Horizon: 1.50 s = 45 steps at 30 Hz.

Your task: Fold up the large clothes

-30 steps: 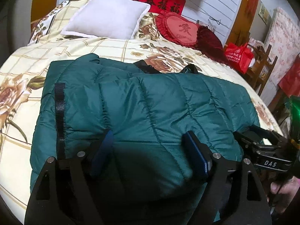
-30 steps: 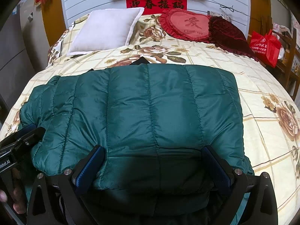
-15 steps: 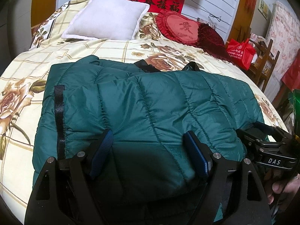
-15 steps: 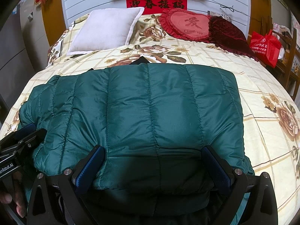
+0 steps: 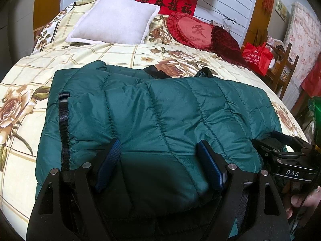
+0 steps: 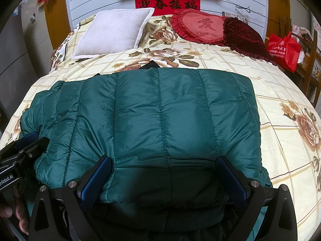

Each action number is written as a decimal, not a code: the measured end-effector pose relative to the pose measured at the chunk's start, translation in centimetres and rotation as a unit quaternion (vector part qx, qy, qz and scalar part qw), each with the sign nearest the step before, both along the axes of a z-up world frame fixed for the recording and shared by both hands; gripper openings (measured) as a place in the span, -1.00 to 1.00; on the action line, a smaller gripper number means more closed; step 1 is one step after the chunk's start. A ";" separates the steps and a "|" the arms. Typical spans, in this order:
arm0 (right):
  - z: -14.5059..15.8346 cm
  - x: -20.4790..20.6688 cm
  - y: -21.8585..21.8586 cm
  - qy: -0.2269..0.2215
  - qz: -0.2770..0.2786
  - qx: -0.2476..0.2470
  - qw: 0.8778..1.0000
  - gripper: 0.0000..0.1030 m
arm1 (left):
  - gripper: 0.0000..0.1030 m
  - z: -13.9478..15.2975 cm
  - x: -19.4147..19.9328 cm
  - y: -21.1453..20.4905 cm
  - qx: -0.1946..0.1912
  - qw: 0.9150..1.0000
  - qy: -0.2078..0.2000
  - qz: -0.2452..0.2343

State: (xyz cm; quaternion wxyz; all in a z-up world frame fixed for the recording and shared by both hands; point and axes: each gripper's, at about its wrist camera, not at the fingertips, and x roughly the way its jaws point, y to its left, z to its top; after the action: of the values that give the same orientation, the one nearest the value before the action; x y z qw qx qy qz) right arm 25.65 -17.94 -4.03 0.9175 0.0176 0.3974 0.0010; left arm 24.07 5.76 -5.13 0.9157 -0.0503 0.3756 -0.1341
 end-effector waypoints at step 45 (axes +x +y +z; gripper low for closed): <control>5.4 -6.9 -5.6 -0.008 0.003 -0.015 1.000 0.97 | 0.54 4.9 -6.1 7.3 0.064 0.995 -0.027 0.067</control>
State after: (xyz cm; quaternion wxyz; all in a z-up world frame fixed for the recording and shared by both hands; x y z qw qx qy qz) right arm 18.79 -23.57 1.42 0.9207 0.0026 0.3902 -0.0018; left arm 17.96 13.02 -0.27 0.9337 -0.0126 0.3545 -0.0494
